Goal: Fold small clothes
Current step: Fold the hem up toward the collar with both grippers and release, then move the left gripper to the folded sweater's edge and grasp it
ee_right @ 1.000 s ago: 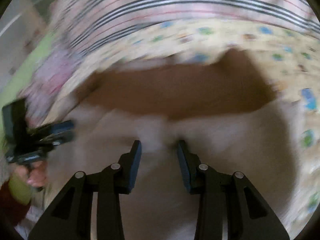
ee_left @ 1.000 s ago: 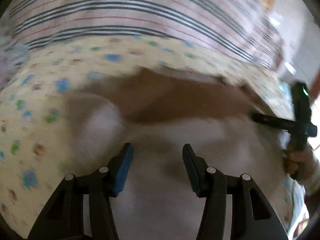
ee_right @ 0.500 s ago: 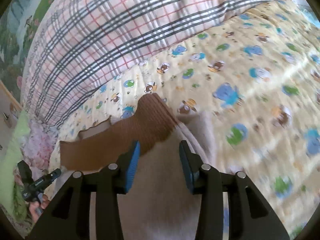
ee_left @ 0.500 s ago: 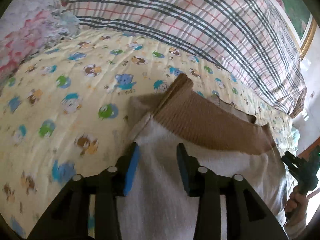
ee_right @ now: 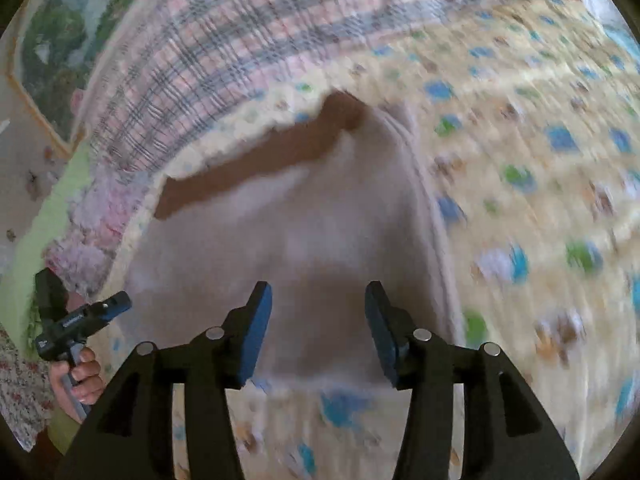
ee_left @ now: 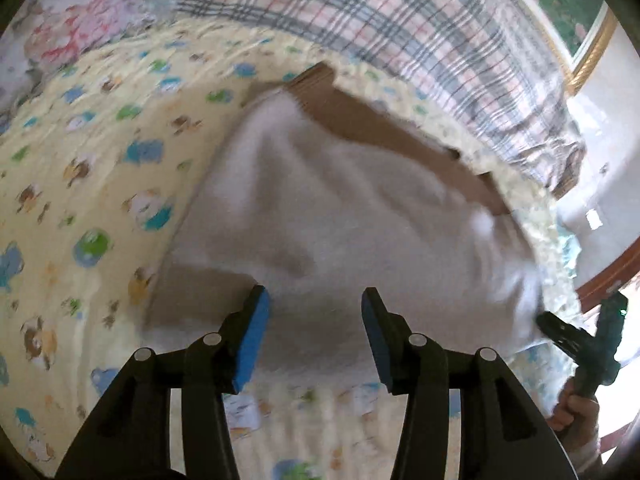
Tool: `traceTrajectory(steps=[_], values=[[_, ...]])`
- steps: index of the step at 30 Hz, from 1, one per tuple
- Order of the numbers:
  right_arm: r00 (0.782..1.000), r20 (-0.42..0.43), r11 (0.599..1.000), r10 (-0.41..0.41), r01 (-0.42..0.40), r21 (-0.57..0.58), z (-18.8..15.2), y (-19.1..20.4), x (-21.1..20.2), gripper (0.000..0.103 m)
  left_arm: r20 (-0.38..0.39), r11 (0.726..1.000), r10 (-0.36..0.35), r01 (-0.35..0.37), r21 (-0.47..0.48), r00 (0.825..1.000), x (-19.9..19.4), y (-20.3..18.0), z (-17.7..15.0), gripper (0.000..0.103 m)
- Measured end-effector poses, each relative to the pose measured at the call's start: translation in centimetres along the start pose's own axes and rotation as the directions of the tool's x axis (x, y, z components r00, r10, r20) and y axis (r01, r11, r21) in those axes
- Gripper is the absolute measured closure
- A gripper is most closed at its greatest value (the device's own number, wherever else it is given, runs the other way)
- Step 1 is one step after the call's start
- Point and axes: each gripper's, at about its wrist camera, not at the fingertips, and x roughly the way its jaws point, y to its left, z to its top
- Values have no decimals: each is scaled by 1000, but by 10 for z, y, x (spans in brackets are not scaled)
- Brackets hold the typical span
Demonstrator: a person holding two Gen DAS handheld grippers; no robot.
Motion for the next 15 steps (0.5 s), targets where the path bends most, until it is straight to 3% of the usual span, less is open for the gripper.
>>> traceTrajectory(steps=[2, 9, 15], values=[[1000, 18, 999, 18, -19, 32, -9, -11, -9, 52, -4, 1000, -5, 5, -17, 1000, -3, 6, -3, 56], [997, 75, 998, -28, 23, 65, -21, -15, -33, 52, 32, 991, 6, -2, -132, 999, -32, 27, -24, 55], [992, 123, 999, 4, -10, 50, -30, -2, -47, 50, 55, 962, 7, 9, -274, 998, -54, 56, -42, 53]])
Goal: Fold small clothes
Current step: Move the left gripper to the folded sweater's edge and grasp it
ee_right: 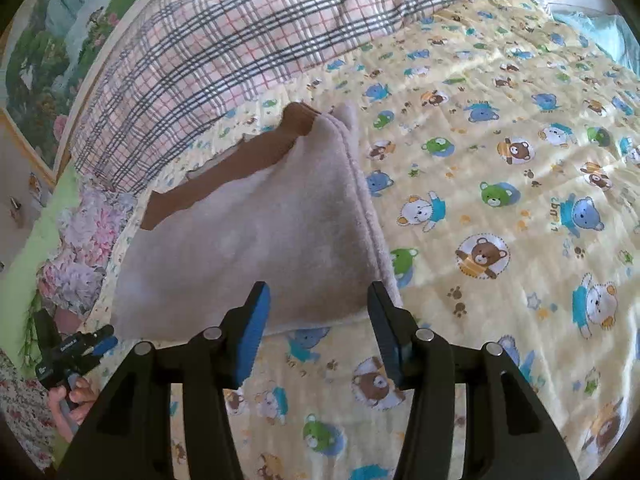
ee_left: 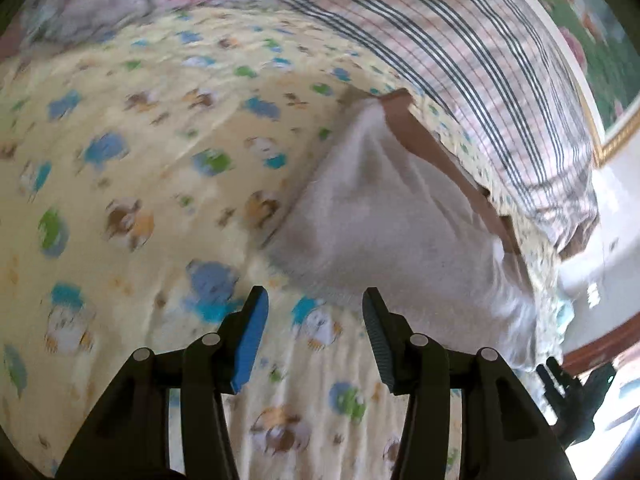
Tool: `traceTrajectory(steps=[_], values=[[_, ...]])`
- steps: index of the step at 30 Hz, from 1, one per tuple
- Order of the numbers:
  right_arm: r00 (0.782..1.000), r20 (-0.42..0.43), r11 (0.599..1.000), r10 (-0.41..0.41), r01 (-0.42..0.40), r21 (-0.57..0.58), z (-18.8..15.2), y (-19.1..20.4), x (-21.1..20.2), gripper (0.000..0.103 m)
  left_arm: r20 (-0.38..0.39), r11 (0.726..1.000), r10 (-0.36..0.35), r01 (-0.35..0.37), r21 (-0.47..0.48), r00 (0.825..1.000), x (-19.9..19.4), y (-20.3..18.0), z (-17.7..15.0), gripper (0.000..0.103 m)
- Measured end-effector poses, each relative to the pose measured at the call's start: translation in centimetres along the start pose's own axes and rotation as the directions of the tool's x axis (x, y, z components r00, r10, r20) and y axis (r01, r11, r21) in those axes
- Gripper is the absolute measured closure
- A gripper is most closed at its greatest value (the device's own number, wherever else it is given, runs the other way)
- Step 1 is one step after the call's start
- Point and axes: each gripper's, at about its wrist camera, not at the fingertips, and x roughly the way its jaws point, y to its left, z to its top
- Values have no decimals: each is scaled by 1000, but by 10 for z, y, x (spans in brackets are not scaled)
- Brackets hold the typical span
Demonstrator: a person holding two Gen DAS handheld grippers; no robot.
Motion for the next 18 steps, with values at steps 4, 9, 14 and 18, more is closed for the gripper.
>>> traceTrajectory(steps=[4, 9, 14, 18], values=[[999, 29, 999, 39, -38, -35, -7, 12, -6, 46, 1, 1000, -9, 9, -24, 1000, -6, 4, -4, 53], [993, 45, 993, 109, -107, -44, -16, 21, -5, 45, -16, 998, -42, 41, -40, 999, -1, -2, -4, 46], [988, 29, 987, 149, -147, -56, -24, 26, 2, 45, -33, 998, -49, 48, -40, 998, 16, -15, -3, 43], [987, 26, 987, 156, -155, -46, -26, 26, 2, 45, -18, 996, -75, 74, -57, 997, 35, -20, 7, 35]])
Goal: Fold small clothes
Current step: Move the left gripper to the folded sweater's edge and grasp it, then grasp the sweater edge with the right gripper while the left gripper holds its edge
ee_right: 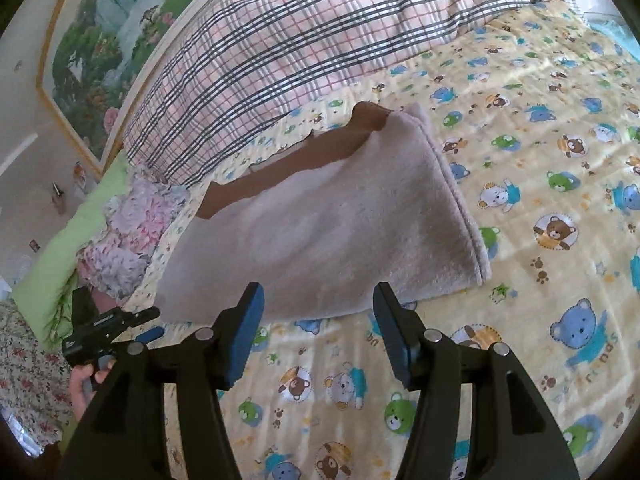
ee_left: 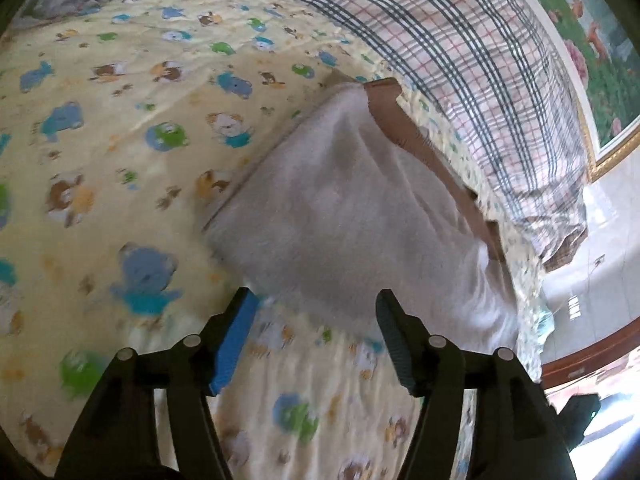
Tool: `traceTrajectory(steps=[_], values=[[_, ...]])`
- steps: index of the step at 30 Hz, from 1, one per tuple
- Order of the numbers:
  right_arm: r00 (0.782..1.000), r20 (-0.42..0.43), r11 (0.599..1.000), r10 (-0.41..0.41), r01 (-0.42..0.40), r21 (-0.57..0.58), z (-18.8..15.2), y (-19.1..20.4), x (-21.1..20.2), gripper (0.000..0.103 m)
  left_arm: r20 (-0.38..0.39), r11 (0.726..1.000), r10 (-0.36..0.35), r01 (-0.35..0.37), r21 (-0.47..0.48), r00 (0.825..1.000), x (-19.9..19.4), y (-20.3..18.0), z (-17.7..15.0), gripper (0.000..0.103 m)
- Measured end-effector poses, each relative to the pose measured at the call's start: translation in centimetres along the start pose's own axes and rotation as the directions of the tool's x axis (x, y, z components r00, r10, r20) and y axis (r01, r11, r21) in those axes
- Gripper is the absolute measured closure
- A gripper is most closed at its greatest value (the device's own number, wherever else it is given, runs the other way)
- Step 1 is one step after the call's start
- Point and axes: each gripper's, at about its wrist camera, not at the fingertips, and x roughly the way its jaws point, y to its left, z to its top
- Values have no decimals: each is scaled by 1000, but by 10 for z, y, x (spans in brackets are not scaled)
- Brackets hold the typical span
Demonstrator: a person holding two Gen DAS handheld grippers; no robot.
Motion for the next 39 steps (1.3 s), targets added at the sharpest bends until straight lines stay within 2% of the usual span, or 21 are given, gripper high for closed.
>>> traceTrajectory(steps=[3, 5, 10, 11, 12, 13, 14, 18, 23, 28, 31, 32, 35, 37, 39], values=[[1000, 2, 1000, 6, -6, 5, -3, 2, -3, 45, 31, 995, -57, 60, -83, 998, 12, 9, 15, 34], [1000, 4, 1000, 8, -8, 0, -4, 3, -5, 45, 51, 990, -71, 76, -117, 996, 18, 13, 25, 34], [1000, -5, 1000, 12, -12, 9, -7, 4, -4, 45, 103, 991, -34, 47, -123, 994, 34, 4, 46, 36], [1000, -7, 1000, 13, -13, 13, -6, 4, -3, 45, 108, 993, -27, 39, -110, 994, 36, 1, 49, 42], [1000, -8, 1000, 14, -14, 15, -6, 3, -1, 45, 106, 995, -21, 32, -97, 994, 38, -1, 50, 58], [1000, -8, 1000, 18, -18, 17, -5, 3, -1, 45, 97, 997, -14, 21, -80, 995, 41, -6, 52, 66], [1000, -7, 1000, 23, -23, 19, -4, 3, -1, 45, 87, 997, -26, 32, -68, 996, 43, -8, 53, 82], [999, 0, 999, 36, -36, 24, 1, 0, 1, 45, 130, 999, -3, -2, 32, 992, 34, -32, 51, 90], [998, 6, 997, 56, -56, 44, 9, -8, 2, 45, 155, 982, -121, 96, 163, 981, 14, -86, 43, 96], [997, 24, 995, 70, -71, 68, 23, -20, -2, 45, 105, 934, -222, 181, 308, 969, 7, -157, 20, 96], [996, 27, 994, 85, -86, 73, 37, -27, -5, 45, 36, 892, -269, 235, 385, 962, 16, -197, -3, 96], [996, 24, 993, 91, -93, 75, 42, -30, -4, 45, 12, 876, -267, 237, 419, 964, 25, -212, -14, 96], [996, -6, 992, 89, -88, 88, 54, -37, 4, 45, -55, 855, -235, 233, 463, 970, 57, -231, -38, 96], [997, -35, 993, 75, -72, 97, 60, -40, 13, 45, -104, 859, -186, 213, 466, 977, 83, -231, -51, 96], [992, -74, 990, 100, -92, 108, 65, -38, 27, 45, -130, 866, -160, 202, 458, 979, 97, -225, -57, 96]])
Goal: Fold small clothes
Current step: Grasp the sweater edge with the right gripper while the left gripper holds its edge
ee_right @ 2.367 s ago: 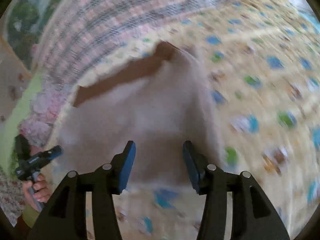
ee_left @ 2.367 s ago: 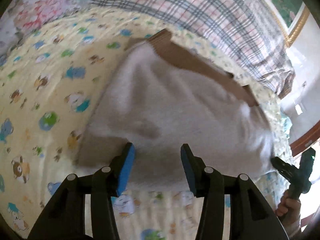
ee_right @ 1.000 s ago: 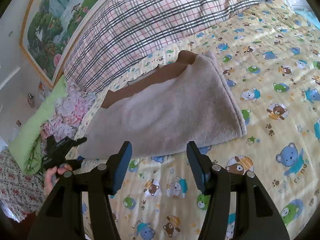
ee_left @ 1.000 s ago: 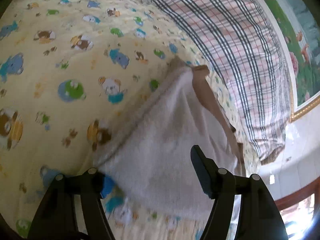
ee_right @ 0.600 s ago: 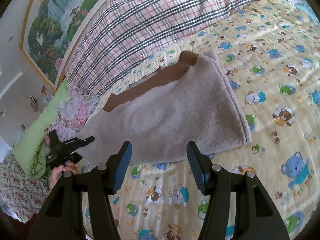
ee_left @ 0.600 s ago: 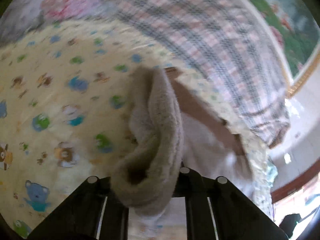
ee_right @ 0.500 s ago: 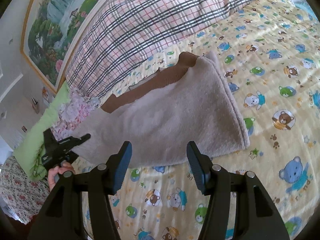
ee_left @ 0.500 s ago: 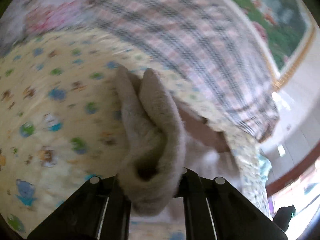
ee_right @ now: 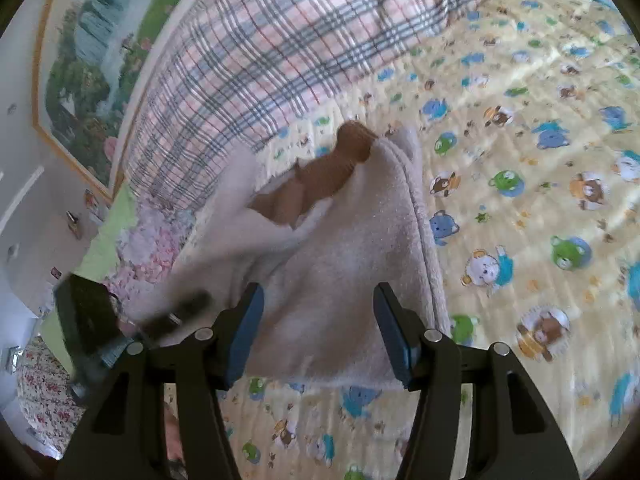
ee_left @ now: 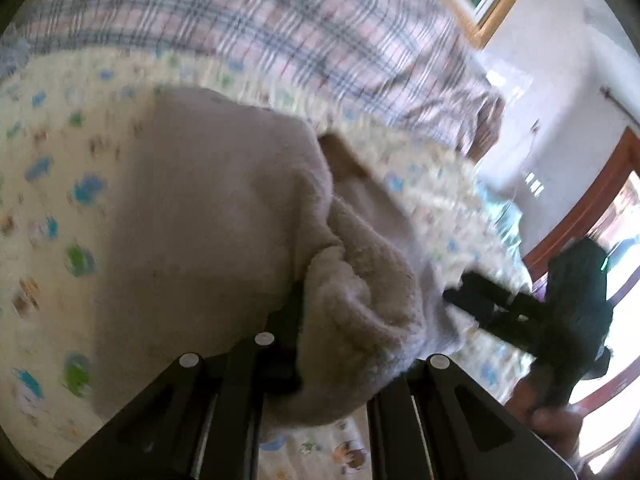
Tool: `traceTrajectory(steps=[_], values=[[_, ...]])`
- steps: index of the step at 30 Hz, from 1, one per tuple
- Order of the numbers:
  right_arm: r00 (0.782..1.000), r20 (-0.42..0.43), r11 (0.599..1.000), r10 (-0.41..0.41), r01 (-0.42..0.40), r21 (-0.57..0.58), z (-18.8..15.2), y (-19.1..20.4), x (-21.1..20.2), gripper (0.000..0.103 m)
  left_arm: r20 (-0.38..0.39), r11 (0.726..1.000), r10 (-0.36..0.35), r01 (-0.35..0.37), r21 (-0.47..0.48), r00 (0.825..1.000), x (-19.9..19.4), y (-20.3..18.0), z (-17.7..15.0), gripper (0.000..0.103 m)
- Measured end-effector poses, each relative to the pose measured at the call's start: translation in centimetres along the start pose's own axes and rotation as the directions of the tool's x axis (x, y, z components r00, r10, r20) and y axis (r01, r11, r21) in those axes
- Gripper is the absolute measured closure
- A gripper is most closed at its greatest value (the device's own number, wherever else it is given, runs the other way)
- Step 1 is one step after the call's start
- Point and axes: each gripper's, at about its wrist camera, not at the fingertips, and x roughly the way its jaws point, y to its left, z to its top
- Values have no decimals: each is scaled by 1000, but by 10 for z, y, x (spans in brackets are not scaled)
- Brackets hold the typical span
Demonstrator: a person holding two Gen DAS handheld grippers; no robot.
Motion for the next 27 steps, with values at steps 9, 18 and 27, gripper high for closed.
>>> traceTrajectory(steps=[9, 18, 27], values=[[942, -183, 954, 280, -251, 165, 25, 16, 83, 26, 72, 999, -37, 40, -35, 997, -32, 14, 7, 96], [891, -248, 913, 380, -319, 254, 51, 42, 159, 28, 78, 1000, 12, -14, 26, 997, -47, 6, -1, 96], [950, -205, 967, 234, -249, -53, 104, 71, 117, 81, 105, 991, -29, 15, 132, 994, -39, -47, 12, 96]])
